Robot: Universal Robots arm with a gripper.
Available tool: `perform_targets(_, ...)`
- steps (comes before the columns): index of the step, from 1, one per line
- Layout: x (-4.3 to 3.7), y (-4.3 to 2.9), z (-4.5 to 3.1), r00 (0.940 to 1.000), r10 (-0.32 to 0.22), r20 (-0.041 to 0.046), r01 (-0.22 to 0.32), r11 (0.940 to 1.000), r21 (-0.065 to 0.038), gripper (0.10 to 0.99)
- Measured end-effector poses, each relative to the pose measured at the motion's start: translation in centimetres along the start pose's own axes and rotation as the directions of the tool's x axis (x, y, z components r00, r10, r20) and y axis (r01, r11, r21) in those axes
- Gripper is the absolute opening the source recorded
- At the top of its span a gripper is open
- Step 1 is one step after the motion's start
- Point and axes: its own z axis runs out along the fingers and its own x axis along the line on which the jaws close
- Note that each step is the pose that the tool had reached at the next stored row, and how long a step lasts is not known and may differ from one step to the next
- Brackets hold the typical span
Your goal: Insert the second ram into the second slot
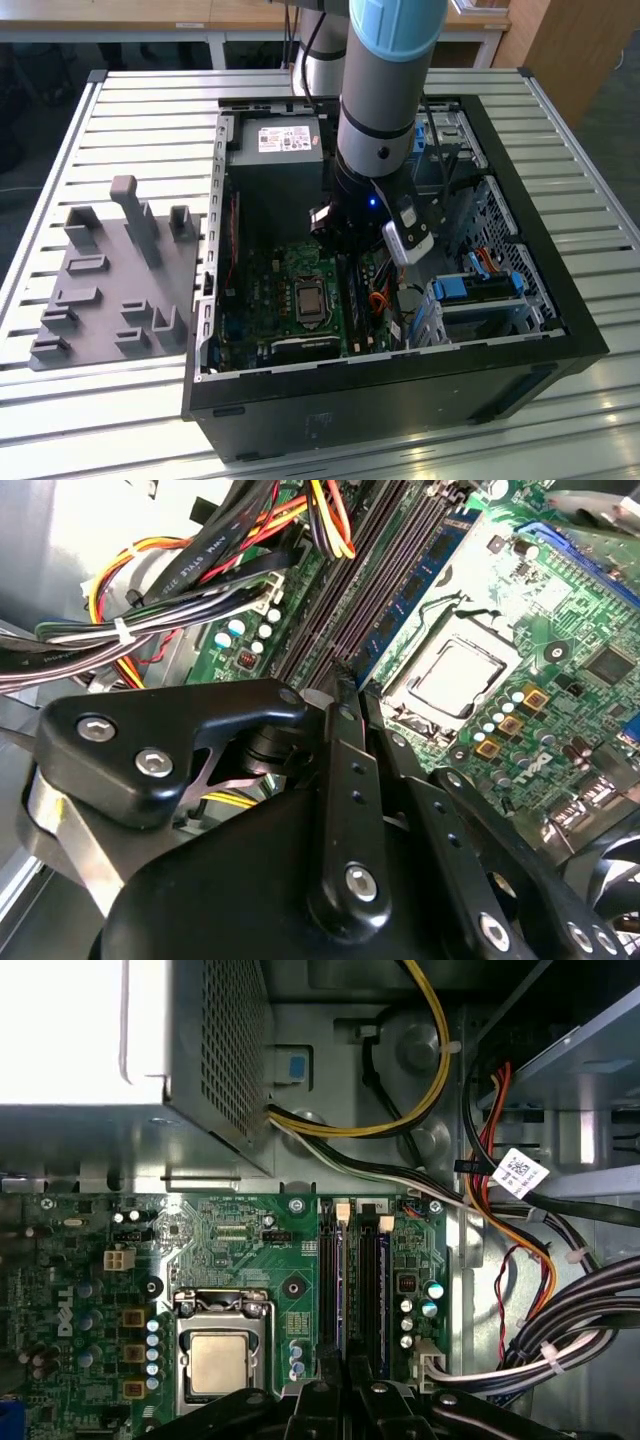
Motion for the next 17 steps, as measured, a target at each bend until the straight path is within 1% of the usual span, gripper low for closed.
perform_targets(6,0.00,-0.01,0.11,1.0000,0.001,0.0000,-0.001,1.0000,0.000,0.137)
perform_targets(8,-0.01,-0.14,0.24,1.0000,0.002,0.0000,-0.002,1.0000,0.000,0.137)
perform_targets(12,-0.02,-0.67,0.39,0.9999,0.014,0.0004,-0.014,0.9999,-0.001,0.137)
perform_targets(17,-0.06,-0.83,0.52,0.9994,0.034,0.0002,-0.034,0.9994,-0.001,0.137)
